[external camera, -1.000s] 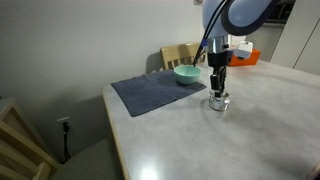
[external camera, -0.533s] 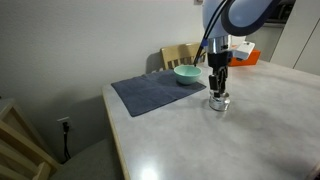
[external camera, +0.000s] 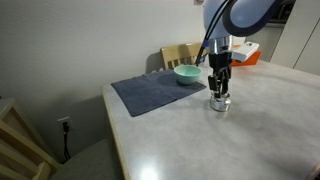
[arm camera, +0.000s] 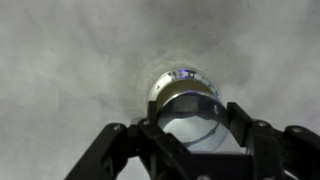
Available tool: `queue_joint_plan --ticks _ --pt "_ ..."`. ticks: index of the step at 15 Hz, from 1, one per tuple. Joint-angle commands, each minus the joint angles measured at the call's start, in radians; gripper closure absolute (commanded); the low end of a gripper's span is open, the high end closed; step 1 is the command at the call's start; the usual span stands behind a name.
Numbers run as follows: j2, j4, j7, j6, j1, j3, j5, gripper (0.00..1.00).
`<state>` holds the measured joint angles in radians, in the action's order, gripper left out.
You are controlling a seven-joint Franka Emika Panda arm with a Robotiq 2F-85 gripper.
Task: Remove the silver lid from the silver tin then place it back on the tin
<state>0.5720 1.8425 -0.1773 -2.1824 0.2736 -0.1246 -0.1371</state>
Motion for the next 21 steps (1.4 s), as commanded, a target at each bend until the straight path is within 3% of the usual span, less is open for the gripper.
queue_joint_plan --ticks 1,8,16,21 --pt "-0.043 0.059 -0.044 -0.010 0.013 0.015 -0.002 0.56" --pt "-0.078 0.113 -0.101 -0.026 0.013 0.016 -0.004 0.56" --pt "-0.031 0.107 0.064 -0.078 -0.054 -0.008 0.068 0.56" --pt "-0.027 0.108 0.044 -0.151 -0.043 0.033 0.016 0.56"
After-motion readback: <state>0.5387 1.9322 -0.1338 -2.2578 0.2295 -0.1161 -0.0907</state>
